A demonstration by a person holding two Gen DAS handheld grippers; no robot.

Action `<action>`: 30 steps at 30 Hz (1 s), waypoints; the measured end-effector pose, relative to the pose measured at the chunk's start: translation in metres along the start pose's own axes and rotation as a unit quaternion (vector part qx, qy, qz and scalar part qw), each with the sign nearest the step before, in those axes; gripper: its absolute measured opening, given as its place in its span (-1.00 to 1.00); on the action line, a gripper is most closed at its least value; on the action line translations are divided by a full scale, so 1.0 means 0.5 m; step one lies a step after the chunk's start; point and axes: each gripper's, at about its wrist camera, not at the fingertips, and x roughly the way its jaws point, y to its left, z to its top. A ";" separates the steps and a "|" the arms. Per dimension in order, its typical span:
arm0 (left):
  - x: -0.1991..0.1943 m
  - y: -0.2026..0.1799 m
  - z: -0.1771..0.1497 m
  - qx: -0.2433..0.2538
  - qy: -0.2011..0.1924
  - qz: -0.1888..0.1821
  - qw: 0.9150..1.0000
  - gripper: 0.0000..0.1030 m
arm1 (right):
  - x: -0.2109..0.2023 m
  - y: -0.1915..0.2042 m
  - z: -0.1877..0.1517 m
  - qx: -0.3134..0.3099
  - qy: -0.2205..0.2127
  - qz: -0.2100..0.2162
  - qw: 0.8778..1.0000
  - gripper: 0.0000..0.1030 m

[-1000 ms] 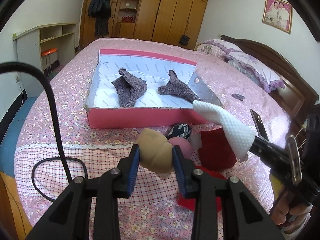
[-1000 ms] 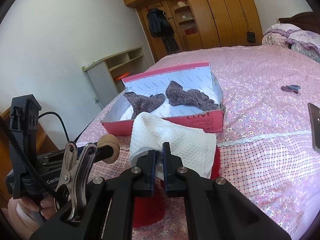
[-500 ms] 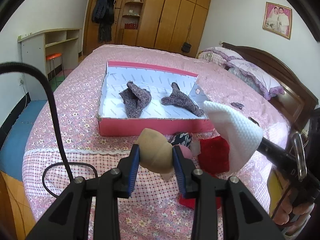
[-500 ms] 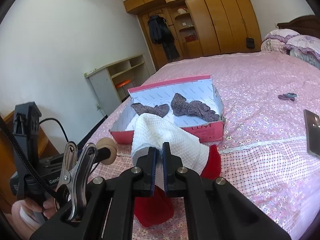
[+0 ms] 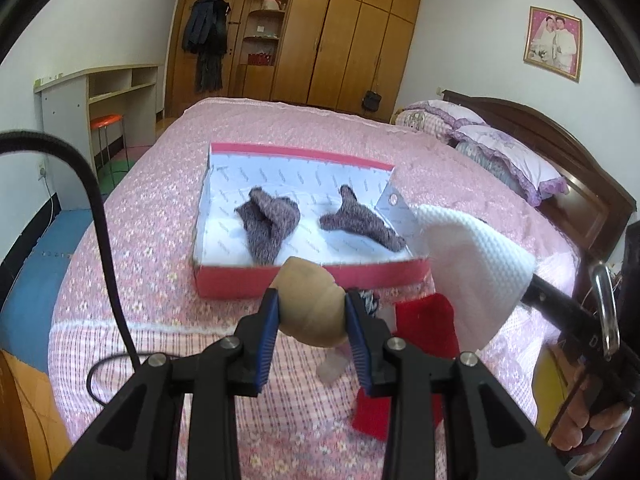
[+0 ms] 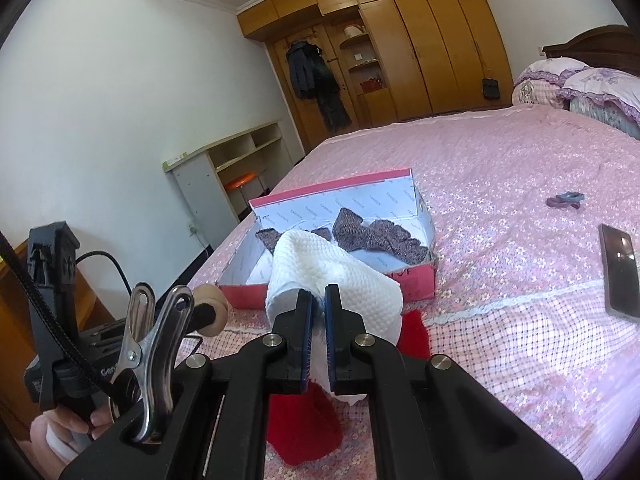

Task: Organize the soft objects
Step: 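Carry the beige sponge and white towel over the shoebox with both grippers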

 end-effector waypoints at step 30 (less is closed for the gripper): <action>0.106 0.012 0.192 0.037 -0.027 0.025 0.999 -0.33 | 0.101 0.015 0.159 -0.070 -0.025 -0.024 0.997 -0.86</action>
